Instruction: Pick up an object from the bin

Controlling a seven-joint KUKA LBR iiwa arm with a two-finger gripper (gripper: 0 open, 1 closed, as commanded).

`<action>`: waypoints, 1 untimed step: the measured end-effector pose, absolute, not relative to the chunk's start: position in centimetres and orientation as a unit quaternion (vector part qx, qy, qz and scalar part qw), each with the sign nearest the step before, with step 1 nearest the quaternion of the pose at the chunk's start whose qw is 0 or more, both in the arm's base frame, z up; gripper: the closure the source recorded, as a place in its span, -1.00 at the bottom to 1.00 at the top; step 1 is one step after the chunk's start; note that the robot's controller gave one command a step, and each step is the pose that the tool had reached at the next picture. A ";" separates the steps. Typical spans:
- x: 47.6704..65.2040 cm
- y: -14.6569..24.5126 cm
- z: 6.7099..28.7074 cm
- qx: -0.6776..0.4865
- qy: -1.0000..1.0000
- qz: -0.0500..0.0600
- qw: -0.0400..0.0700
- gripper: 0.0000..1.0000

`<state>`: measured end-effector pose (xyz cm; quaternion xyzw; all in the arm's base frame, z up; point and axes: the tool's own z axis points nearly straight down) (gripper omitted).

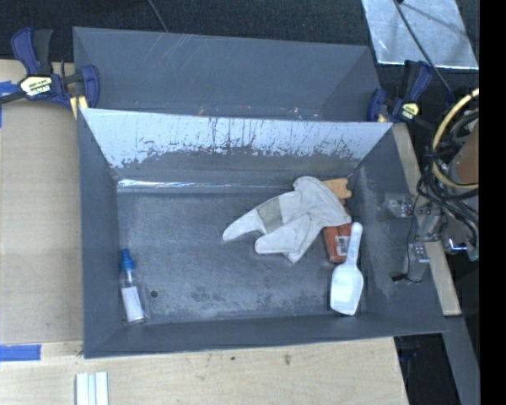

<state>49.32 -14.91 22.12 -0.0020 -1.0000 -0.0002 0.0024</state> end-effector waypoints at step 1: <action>49.5 -14.8 22.6 0.000 -1.000 0.001 -0.002 -1.00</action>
Offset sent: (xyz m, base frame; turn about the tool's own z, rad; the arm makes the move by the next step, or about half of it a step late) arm 0.0804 0.0272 -0.1157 0.0576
